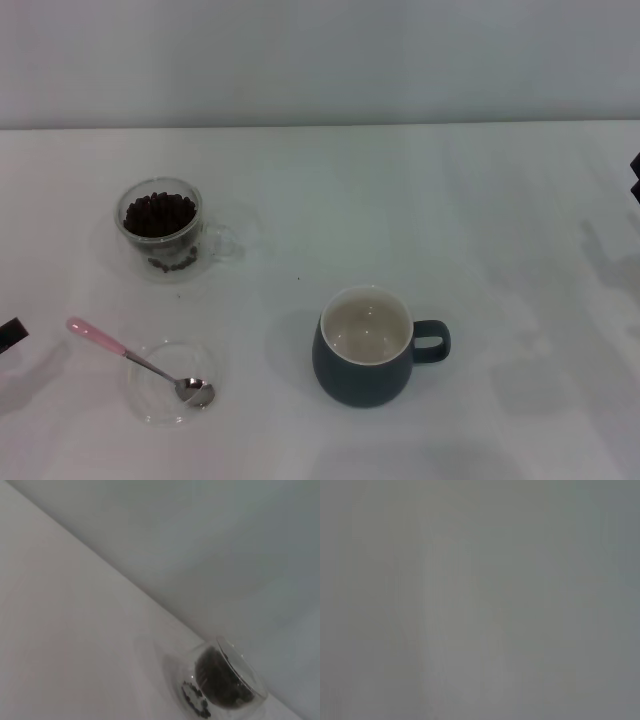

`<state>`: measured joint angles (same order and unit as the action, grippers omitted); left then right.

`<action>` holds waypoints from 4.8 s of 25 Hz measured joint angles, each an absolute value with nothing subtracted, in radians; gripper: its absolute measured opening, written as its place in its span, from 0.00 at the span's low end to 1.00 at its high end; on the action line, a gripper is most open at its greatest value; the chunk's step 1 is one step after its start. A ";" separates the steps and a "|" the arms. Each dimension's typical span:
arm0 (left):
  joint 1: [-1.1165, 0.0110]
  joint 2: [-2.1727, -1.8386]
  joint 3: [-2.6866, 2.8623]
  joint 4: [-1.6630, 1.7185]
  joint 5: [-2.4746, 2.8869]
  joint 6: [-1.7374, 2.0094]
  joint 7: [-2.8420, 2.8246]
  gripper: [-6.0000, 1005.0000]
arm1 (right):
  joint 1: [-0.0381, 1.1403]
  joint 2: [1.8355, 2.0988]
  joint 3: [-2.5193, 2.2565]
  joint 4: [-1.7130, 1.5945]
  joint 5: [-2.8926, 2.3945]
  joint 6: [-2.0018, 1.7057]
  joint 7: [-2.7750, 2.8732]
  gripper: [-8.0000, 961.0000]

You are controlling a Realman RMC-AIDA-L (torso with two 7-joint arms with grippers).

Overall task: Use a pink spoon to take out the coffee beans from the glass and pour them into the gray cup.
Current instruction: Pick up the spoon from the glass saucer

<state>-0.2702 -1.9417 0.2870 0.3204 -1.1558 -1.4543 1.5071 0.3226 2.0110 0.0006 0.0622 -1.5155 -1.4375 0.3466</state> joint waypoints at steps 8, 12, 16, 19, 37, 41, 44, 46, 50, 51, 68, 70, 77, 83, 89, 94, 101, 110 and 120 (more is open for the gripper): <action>-0.285 -1.939 0.286 0.321 -1.135 -1.454 1.469 0.89 | 0.337 2.012 0.002 0.071 -1.516 -1.432 0.347 0.72; -0.285 -1.944 0.286 0.317 -1.133 -1.458 1.449 0.89 | 0.345 2.012 0.002 0.071 -1.516 -1.423 0.347 0.72; -0.286 -1.949 0.286 0.311 -1.134 -1.458 1.449 0.89 | 0.350 2.013 0.002 0.071 -1.516 -1.420 0.347 0.72; -0.287 -1.957 0.284 0.314 -1.136 -1.452 1.455 0.89 | 0.351 2.013 0.002 0.071 -1.516 -1.419 0.347 0.72; -0.314 -1.997 0.283 0.309 -1.142 -1.377 1.498 0.88 | 0.382 2.013 0.010 0.063 -1.514 -1.370 0.347 0.72; -0.324 -2.001 0.284 0.308 -1.142 -1.363 1.499 0.88 | 0.395 2.013 0.017 0.058 -1.513 -1.347 0.347 0.72; -0.338 -2.004 0.284 0.307 -1.137 -1.361 1.500 0.88 | 0.404 2.013 0.027 0.051 -1.512 -1.337 0.347 0.72; -0.347 -2.005 0.284 0.307 -1.129 -1.354 1.500 0.88 | 0.412 2.013 0.034 0.050 -1.512 -1.329 0.347 0.72; -0.362 -2.007 0.284 0.307 -1.111 -1.334 1.500 0.88 | 0.422 2.012 0.045 0.045 -1.512 -1.314 0.347 0.72; -0.364 -2.009 0.284 0.306 -1.107 -1.328 1.500 0.88 | 0.424 2.012 0.048 0.042 -1.512 -1.311 0.347 0.72; -0.346 -2.051 0.276 0.293 -1.155 -1.300 1.534 0.80 | 0.444 2.011 0.052 0.012 -1.500 -1.290 0.347 0.72; -0.344 -2.051 0.279 0.292 -1.154 -1.296 1.532 0.74 | 0.445 2.011 0.052 0.012 -1.500 -1.290 0.347 0.72; -0.343 -2.051 0.283 0.282 -1.149 -1.287 1.534 0.53 | 0.445 2.011 0.052 0.012 -1.500 -1.290 0.347 0.72; -0.346 -2.051 0.282 0.282 -1.149 -1.287 1.538 0.45 | 0.445 2.012 0.052 0.013 -1.500 -1.290 0.347 0.72; -0.353 -2.051 0.282 0.282 -1.148 -1.281 1.540 0.39 | 0.445 2.013 0.052 0.017 -1.500 -1.290 0.347 0.72; -0.353 -2.051 0.284 0.281 -1.148 -1.269 1.540 0.35 | 0.445 2.013 0.052 0.019 -1.500 -1.292 0.347 0.72; -0.356 -2.052 0.285 0.278 -1.148 -1.261 1.540 0.29 | 0.445 2.013 0.052 0.021 -1.500 -1.297 0.347 0.72; -0.358 -2.052 0.285 0.278 -1.147 -1.270 1.540 0.23 | 0.445 2.013 0.052 0.022 -1.500 -1.295 0.347 0.72; -0.357 -2.052 0.285 0.280 -1.152 -1.318 1.540 0.18 | 0.445 2.013 0.049 0.022 -1.500 -1.293 0.347 0.72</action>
